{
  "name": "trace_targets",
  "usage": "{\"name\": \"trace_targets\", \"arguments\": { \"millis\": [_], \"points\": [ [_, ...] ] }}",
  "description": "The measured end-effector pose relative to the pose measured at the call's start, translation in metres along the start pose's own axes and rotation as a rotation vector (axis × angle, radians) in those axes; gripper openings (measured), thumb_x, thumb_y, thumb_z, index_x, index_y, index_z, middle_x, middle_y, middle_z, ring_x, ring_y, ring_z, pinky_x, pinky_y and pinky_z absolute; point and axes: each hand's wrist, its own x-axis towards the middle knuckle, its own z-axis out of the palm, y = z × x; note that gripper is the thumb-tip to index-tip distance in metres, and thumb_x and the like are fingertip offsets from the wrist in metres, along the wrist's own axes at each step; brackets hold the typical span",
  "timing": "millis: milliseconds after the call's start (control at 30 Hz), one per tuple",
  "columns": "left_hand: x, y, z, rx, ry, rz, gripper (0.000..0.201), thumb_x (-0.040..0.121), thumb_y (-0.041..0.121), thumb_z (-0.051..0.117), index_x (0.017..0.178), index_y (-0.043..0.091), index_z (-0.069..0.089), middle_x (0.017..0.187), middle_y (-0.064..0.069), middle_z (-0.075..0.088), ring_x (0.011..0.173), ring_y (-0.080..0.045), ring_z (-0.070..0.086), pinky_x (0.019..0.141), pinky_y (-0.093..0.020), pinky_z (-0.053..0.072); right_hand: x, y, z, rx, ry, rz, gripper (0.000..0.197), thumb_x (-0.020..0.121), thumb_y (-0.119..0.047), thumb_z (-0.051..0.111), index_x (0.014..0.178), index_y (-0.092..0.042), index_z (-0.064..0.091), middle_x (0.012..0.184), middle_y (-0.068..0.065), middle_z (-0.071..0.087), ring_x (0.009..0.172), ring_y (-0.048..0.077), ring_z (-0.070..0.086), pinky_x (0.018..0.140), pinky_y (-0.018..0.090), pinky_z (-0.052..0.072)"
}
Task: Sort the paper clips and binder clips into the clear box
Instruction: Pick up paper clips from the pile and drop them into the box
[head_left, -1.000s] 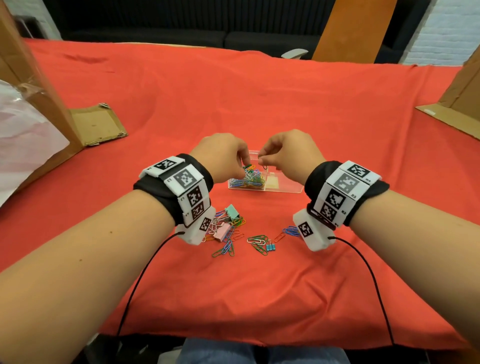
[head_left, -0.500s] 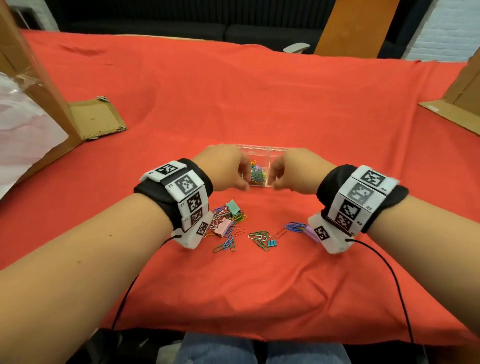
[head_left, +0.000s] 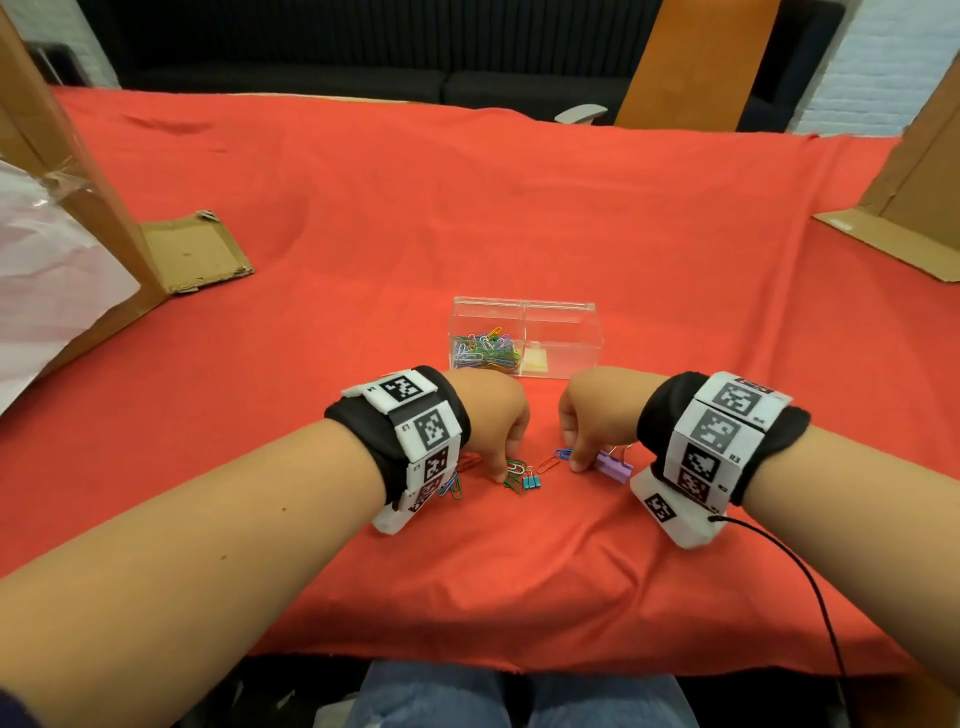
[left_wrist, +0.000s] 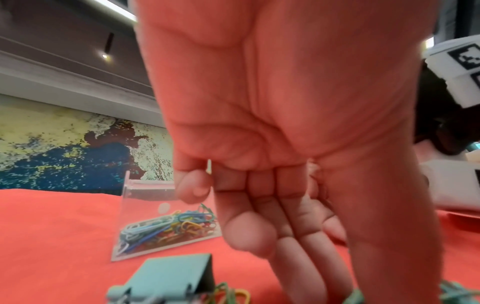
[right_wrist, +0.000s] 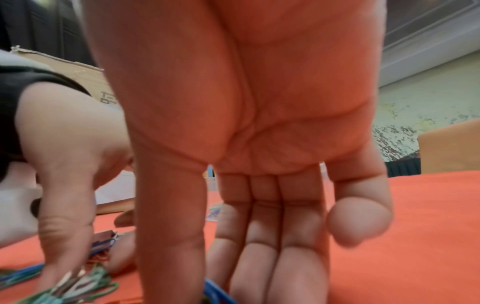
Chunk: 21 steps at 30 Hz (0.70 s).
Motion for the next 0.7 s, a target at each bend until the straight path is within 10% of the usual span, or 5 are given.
{"name": "trace_targets", "arguments": {
  "millis": [367,700],
  "points": [
    [-0.007,-0.009,-0.003,-0.025,0.043,-0.028,0.018,0.077,0.021,0.07,0.094,0.014,0.072,0.074,0.004,0.059,0.071,-0.015,0.053,0.05,-0.02,0.035,0.0,0.002,-0.004,0.081,0.03,-0.067,0.005,0.075,-0.016,0.074,0.078,-0.017,0.07,0.064,0.0,0.066,0.054,0.01,0.053,0.055,0.023,0.042],
    [-0.011,-0.046,-0.046,-0.079,0.497,-0.25,0.009,0.074,0.022,0.068,0.083,0.02,0.071,0.076,0.003,0.062,0.084,-0.024,0.064,0.074,-0.03,0.047,0.018,-0.007,-0.049,0.278,0.53,-0.105,0.011,0.077,-0.02,0.074,0.086,-0.012,0.072,0.064,-0.002,0.06,0.056,0.014,0.051,0.056,0.023,0.038]
  ]
}}
